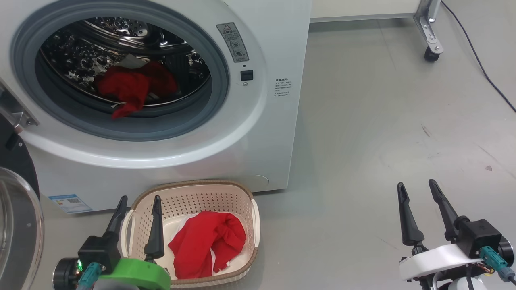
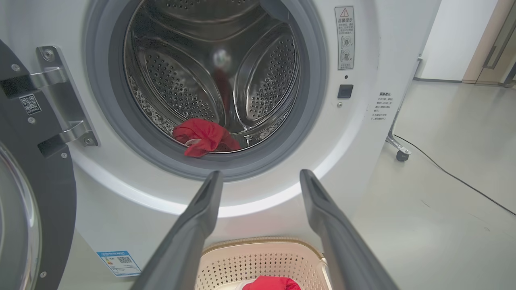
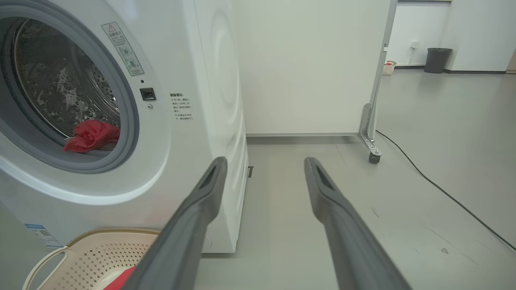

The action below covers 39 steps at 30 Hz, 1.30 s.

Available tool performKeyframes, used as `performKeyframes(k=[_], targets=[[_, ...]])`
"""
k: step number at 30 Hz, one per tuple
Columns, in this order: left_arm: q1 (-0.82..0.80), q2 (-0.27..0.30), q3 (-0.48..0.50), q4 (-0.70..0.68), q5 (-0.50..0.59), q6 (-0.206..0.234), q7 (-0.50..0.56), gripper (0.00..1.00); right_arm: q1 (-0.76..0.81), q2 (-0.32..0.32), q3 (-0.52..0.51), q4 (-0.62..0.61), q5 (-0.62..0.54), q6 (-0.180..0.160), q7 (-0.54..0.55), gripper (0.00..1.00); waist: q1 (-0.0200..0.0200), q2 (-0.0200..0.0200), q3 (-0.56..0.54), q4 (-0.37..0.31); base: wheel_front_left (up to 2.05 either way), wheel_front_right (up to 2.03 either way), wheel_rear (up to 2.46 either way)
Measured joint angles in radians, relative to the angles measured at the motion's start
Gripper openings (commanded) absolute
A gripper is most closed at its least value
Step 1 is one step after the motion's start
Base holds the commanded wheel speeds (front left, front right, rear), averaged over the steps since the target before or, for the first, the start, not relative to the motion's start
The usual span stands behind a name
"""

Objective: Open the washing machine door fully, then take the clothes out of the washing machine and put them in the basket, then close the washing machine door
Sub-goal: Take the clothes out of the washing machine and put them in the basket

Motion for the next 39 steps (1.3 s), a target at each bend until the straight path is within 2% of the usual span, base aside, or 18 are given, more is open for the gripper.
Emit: performKeyframes(k=[20,29,39], targets=[[-0.016,0.009,0.010,-0.010,-0.013,0.006,0.055,1.00,-0.001,0.006,0.027,-0.007,0.000,0.001,0.000,1.00,0.0000,0.0000,0.029,-0.025,0.00,0.00,0.00],[-0.173,0.018,0.018,0.095,-0.044,-0.015,0.137,1.00,-0.007,0.006,0.037,-0.016,0.000,0.004,0.000,1.00,0.0000,0.0000,0.074,-0.051,0.00,0.00,0.00],[-0.368,0.064,0.044,0.230,-0.057,-0.019,0.274,1.00,-0.037,0.006,0.051,-0.032,0.001,0.011,0.000,1.00,0.0000,0.0000,0.155,-0.093,0.00,0.00,0.00]])
